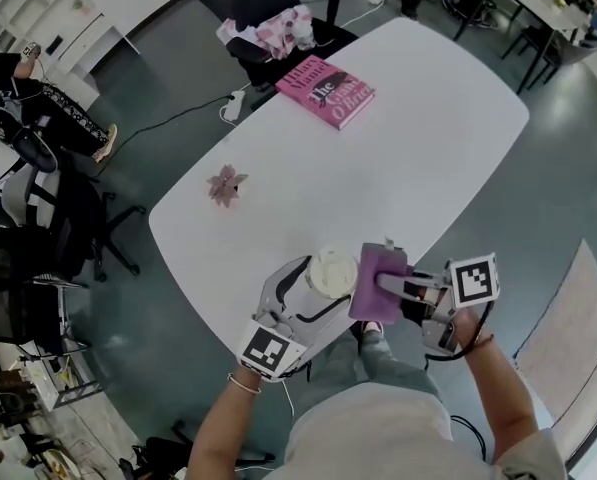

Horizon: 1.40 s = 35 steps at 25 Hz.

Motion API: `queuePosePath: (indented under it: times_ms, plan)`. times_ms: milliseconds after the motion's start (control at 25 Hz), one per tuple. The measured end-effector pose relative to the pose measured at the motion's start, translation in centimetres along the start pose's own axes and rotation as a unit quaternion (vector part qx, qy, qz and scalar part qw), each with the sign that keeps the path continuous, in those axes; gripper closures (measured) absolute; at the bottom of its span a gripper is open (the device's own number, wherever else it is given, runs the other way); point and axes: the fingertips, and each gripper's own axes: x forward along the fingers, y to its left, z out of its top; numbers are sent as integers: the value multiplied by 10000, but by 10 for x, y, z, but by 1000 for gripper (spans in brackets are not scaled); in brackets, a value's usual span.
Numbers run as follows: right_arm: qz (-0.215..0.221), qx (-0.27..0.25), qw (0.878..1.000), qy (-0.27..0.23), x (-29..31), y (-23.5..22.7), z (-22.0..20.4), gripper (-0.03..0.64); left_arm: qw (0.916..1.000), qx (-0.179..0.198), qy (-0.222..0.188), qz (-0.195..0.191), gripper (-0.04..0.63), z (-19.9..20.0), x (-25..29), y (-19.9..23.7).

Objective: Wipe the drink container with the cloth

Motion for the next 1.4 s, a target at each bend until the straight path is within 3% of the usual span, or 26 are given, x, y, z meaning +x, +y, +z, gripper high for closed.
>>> queuePosePath:
  times_ms: [160, 1400]
  plan:
    - [-43, 47, 10000, -44, 2, -5, 0, 535, 9998, -186, 80, 27, 218, -1, 0, 0]
    - [-615, 148, 9980, 27, 30, -52, -18, 535, 9998, -218, -25, -40, 218, -1, -3, -1]
